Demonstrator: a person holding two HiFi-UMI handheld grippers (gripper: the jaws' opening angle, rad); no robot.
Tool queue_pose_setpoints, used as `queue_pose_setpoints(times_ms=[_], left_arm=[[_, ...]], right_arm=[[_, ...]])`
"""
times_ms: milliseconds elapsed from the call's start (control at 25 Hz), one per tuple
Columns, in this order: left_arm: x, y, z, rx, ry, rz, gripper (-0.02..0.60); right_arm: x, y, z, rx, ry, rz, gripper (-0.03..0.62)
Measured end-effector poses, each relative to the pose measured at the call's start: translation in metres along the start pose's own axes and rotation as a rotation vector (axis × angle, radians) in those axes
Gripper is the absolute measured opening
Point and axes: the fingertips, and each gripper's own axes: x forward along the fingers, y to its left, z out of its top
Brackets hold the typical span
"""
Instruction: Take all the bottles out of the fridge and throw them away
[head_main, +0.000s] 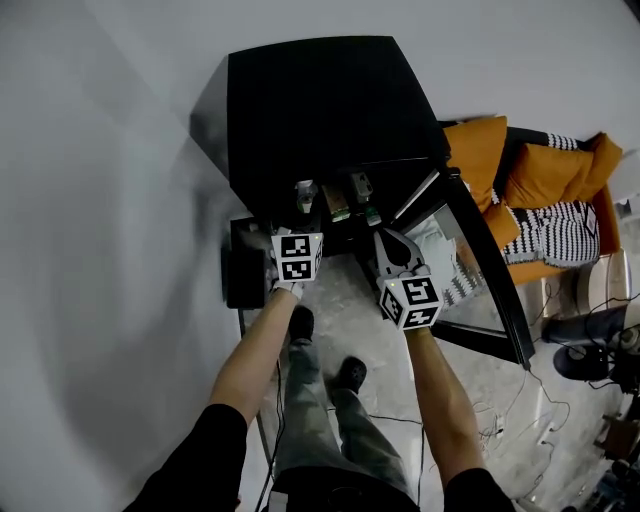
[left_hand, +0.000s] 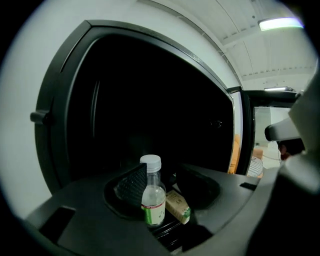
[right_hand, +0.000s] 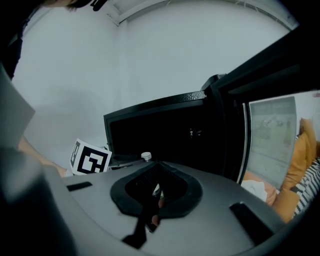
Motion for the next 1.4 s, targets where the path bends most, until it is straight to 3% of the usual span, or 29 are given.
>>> queue_pose_setpoints(times_ms=[280, 800, 1120, 1400], left_arm=[[0.024, 0.009, -0.007, 0.007, 0.019, 0.008, 0.201], [0.056, 0.027, -0.016, 0.017, 0.08, 0.082, 0.204], [0.044, 0.02, -0.014, 0.019, 0.071, 0.053, 0.201], [0.001, -0.011, 0.003, 0.019, 0.054, -0.011, 0.201]], right_arm=[[0.023, -0.005, -0.016, 0.063, 0.003, 0.002, 0.002], [0.019, -0.011, -0.029, 0.043, 0.024, 0.001, 0.002], [0.01, -0.01, -0.024, 0.036, 0.019, -0.007, 0.002], [-0.017, 0.0, -0.009, 0.047, 0.006, -0.01, 0.002]])
